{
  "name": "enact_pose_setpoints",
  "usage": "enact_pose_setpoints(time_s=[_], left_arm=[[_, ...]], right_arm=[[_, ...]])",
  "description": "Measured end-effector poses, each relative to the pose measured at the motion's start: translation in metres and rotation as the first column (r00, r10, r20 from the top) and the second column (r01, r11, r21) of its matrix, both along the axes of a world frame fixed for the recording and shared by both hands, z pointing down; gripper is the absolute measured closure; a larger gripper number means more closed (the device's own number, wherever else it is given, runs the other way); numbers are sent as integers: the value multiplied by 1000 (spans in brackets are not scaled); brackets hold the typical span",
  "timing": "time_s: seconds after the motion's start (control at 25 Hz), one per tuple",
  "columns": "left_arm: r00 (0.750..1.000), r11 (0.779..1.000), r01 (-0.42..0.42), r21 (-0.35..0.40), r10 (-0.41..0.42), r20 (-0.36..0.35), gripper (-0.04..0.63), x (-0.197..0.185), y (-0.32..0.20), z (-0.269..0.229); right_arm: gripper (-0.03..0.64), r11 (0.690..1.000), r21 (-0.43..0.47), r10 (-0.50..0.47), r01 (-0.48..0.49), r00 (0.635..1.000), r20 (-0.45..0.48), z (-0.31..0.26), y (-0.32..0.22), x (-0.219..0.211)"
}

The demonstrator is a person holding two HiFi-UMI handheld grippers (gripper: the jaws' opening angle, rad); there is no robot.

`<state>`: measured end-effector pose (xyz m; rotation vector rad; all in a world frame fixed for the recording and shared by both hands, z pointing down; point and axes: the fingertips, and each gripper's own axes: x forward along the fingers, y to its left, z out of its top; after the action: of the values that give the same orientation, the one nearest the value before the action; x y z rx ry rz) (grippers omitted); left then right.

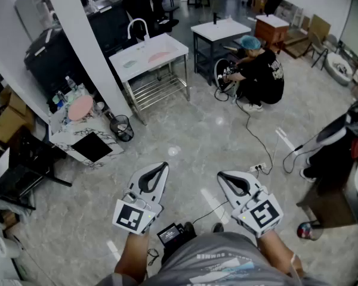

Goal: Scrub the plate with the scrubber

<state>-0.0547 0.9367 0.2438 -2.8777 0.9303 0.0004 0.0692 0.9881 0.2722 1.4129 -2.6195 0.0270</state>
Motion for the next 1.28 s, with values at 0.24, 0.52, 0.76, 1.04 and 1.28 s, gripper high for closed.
enact_pose_setpoints(time_s=[0.24, 0.52, 0.76, 1.04, 1.28], left_arm=[[1000, 1000, -4, -4, 4, 0, 594, -6, -16, 5], [1000, 1000, -4, -11, 4, 0, 594, -18, -35, 6], [1000, 1000, -6, -2, 6, 11, 594, -32, -49, 8], [1000, 1000, -3, 1, 3, -2, 594, -51, -68, 10], [1000, 1000, 12, -11, -12, -12, 594, -56, -84, 10]], right_arm=[[588, 1000, -3, 6, -6, 1000, -5, 4, -16, -7], [588, 1000, -6, 10, -10, 1000, -2, 6, -35, -18], [588, 1000, -25, 19, -18, 999, 31, 3, -50, -32], [586, 1000, 3, 25, -25, 999, 46, -1, -67, -47], [586, 999, 0, 41, -41, 998, 43, -4, -87, -44]])
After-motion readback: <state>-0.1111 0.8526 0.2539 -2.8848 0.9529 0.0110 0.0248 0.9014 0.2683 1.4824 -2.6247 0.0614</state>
